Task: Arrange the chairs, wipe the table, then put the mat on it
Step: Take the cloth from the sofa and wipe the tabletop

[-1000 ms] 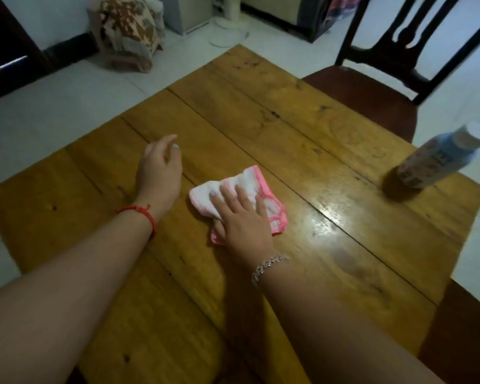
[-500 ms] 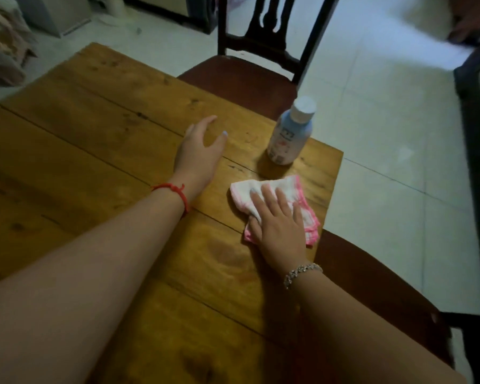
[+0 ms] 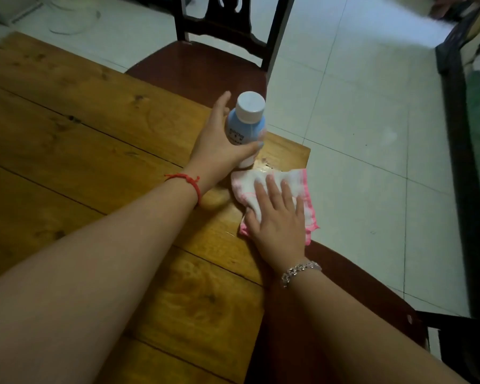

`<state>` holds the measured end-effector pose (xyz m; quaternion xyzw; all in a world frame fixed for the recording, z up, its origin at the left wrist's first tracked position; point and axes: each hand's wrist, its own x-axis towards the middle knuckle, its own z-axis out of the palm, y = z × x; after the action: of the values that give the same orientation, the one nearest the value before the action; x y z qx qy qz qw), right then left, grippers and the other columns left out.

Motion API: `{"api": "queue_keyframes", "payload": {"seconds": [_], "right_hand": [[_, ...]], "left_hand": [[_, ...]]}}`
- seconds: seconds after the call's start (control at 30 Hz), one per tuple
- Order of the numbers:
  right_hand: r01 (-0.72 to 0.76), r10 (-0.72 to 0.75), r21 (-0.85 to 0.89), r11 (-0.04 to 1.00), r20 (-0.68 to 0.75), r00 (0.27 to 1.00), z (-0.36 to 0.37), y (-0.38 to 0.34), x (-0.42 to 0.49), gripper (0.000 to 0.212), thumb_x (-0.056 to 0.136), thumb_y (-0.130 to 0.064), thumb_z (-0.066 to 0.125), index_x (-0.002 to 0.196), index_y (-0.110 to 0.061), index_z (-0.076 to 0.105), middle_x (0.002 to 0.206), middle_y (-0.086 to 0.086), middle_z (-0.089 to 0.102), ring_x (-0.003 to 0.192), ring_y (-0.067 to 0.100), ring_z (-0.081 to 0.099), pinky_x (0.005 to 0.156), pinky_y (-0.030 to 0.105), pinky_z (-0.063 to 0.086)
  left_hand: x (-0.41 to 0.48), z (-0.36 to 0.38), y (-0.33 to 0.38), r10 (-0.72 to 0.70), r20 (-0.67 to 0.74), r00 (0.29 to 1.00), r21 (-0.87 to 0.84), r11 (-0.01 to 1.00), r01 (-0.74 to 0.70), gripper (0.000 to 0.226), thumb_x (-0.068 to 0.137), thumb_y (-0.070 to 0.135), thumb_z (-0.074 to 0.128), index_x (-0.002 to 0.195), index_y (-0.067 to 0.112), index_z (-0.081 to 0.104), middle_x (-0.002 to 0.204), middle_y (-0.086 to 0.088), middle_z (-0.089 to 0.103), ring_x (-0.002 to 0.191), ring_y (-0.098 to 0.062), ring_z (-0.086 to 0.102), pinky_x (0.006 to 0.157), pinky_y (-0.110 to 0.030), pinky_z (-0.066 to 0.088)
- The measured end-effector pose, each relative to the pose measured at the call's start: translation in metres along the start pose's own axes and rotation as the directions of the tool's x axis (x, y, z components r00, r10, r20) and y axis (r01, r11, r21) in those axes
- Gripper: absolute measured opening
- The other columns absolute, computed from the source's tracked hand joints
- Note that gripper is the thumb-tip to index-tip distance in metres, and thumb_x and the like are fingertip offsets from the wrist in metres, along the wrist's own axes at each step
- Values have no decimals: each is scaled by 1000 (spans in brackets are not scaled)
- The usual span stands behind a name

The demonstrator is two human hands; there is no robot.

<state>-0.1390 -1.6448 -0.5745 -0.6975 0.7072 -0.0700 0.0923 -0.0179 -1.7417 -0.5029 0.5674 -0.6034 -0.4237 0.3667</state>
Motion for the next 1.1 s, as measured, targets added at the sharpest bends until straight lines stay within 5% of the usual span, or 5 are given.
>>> {"api": "queue_keyframes", "payload": {"seconds": [0.1,0.37,0.53,0.83,1.1], "right_hand": [[29,-29,-10,1000,29,999,-2,11,12,72,80,-52,4,146,-27,19,157,-1,9,145,22,0,115,45,-2],[-102,102,10,995,21,995,1,-10,86,53,97,-41,21,147,-24,15,157,2,9,145,24,0,115,46,-1],[54,-61,80,995,87,994,6,-63,118,52,97,-40,21,147,-24,18,157,1,10,144,25,1,115,47,0],[251,-263,137,958,78,962,17,-103,77,57,94,-42,34,146,-20,21,156,2,14,144,25,5,115,44,4],[355,-366,178,918,32,930,28,-122,33,58,81,-40,32,128,-11,52,141,8,45,135,30,34,110,50,27]], "left_hand": [[7,6,-3,42,-77,996,58,998,-38,66,76,21,72,132,23,38,132,5,45,115,-4,37,98,-26,38],[36,-36,-19,44,-411,911,75,997,-14,64,75,23,70,131,23,40,135,2,43,124,-11,40,99,-29,42],[42,-62,-30,24,-515,857,73,997,15,67,77,23,70,134,19,37,139,-1,42,129,-14,40,103,-30,41],[45,-67,-33,-2,-469,883,56,998,32,65,78,25,69,134,18,38,137,-1,43,127,-13,42,102,-32,42],[43,-53,-28,-12,-380,925,66,997,41,62,78,23,70,132,18,40,134,-1,46,123,-13,44,99,-34,47]]}}
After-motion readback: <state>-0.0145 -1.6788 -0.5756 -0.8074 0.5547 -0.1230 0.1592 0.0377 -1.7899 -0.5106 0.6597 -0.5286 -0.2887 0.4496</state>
